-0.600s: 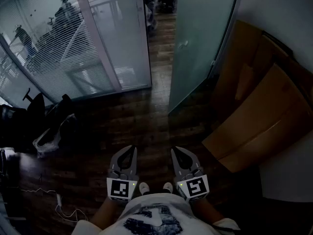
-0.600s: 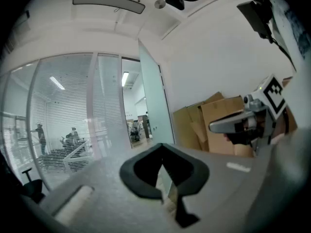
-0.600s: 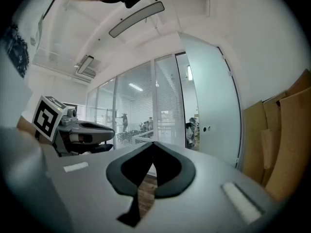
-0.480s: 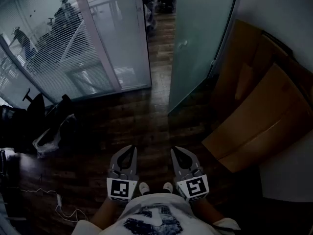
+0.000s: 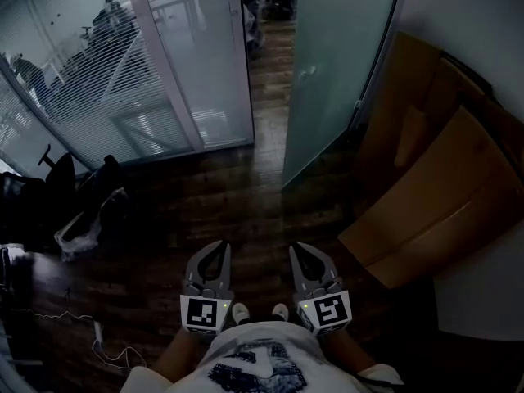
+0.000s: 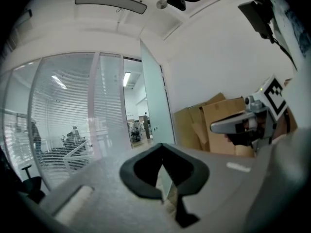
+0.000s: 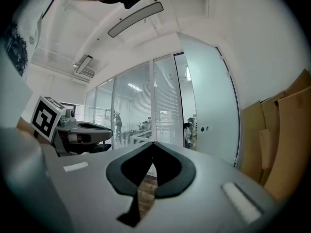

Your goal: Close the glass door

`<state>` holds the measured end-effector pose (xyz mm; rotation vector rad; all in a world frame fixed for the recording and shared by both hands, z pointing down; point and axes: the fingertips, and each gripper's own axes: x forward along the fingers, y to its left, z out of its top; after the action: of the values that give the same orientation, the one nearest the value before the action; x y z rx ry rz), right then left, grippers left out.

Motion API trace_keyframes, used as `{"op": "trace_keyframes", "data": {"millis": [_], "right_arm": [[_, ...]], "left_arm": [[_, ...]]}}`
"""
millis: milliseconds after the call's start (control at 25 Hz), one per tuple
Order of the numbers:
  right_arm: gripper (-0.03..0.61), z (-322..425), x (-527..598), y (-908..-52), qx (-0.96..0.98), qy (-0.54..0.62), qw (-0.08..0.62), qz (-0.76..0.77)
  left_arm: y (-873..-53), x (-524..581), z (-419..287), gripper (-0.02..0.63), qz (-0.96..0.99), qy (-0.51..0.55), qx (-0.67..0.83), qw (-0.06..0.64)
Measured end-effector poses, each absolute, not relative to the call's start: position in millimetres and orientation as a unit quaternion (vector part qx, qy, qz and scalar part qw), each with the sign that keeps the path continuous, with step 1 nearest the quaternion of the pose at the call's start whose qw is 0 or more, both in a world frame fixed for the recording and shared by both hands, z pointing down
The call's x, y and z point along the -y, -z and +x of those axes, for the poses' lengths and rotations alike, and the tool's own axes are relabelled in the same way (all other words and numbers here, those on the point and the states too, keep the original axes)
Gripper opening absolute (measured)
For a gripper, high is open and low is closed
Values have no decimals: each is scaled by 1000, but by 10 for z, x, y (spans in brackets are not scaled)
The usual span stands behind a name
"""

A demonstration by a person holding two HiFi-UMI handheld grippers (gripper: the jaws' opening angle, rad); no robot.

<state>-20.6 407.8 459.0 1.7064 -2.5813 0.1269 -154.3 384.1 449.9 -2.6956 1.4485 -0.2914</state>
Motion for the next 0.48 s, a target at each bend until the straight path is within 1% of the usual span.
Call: {"op": "trace_keyframes", "data": {"millis": [200, 480], "right_arm": [[8, -203, -4059, -4636, 830, -49, 25, 555], [8, -224, -4052, -4664, 830, -47, 31, 555]], "left_arm": [[-4462, -3818, -1560, 3, -876, 89, -473, 40], [-4520, -3817, -1588, 3, -876, 94, -473, 32]]}}
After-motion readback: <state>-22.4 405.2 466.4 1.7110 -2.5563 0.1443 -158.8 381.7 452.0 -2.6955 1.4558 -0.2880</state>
